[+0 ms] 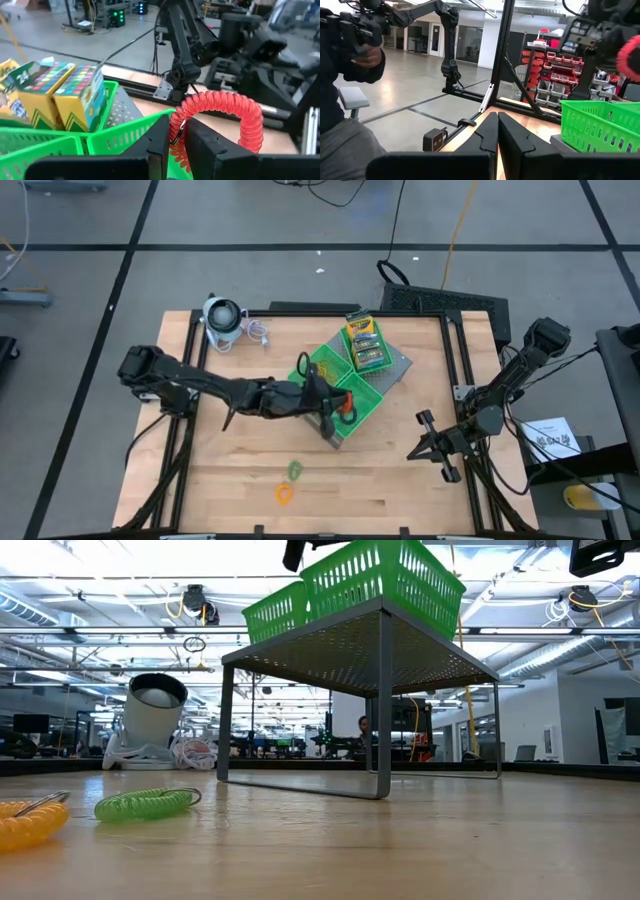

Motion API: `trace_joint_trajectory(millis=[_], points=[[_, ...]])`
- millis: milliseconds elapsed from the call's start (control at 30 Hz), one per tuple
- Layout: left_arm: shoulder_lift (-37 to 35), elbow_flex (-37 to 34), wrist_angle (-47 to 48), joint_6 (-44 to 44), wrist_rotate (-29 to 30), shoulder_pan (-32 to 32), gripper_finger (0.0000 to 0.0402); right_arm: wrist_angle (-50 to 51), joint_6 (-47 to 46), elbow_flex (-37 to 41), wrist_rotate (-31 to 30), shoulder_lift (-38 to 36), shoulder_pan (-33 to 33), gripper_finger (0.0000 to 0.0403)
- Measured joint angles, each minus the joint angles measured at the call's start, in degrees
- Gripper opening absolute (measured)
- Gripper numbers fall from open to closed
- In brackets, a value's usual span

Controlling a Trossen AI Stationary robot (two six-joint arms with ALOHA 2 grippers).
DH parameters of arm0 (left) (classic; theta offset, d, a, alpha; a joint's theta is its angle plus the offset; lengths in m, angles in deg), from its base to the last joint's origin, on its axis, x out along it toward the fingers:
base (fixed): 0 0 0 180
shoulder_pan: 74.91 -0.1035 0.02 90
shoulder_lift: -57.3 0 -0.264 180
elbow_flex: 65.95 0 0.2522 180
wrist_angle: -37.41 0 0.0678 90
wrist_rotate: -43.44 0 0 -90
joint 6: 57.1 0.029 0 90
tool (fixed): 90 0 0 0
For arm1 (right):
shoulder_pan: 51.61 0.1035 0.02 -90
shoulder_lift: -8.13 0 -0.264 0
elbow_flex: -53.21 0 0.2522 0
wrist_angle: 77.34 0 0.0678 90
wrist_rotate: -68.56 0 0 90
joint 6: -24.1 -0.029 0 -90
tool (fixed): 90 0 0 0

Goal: Pick & Place Office Desk Supplies
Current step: Put the orange spring keychain into the bottom green bin on the shelf

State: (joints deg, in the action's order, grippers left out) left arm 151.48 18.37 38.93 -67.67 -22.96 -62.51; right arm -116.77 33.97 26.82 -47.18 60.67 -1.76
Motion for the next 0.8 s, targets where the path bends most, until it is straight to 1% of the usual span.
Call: trace_joint_trajectory(millis=[133,233,300,400,533,667,800], points=[[0.0,0.0,1.5,-5.7,0.0,-0.9,0.0057,0.1,0.0,0.0,0.0,0.0,0.0,0.0000],[0.0,0.0,2.5,-6.0,0.0,-1.2,0.0059,0.3,0.0,0.0,0.0,0.0,0.0,0.0000],[0.0,0.0,2.5,-5.9,0.0,-1.0,0.0068,0.3,0.0,0.0,0.0,0.0,0.0,0.0000],[0.0,0.0,2.6,-6.7,0.0,-0.8,0.0098,0.3,0.0,0.0,0.0,0.0,0.0,0.0000],[0.0,0.0,2.6,-9.7,0.0,-0.8,0.0158,0.3,0.0,0.0,0.0,0.0,0.0,0.0000],[0.0,0.0,3.1,-6.8,-0.3,-0.8,0.0211,0.3,0.0,0.0,0.0,0.0,0.0,0.0000],[0.0,0.0,3.2,-4.8,-0.6,-0.6,0.0242,0.3,0.0,0.0,0.0,0.0,0.0,0.0000]])
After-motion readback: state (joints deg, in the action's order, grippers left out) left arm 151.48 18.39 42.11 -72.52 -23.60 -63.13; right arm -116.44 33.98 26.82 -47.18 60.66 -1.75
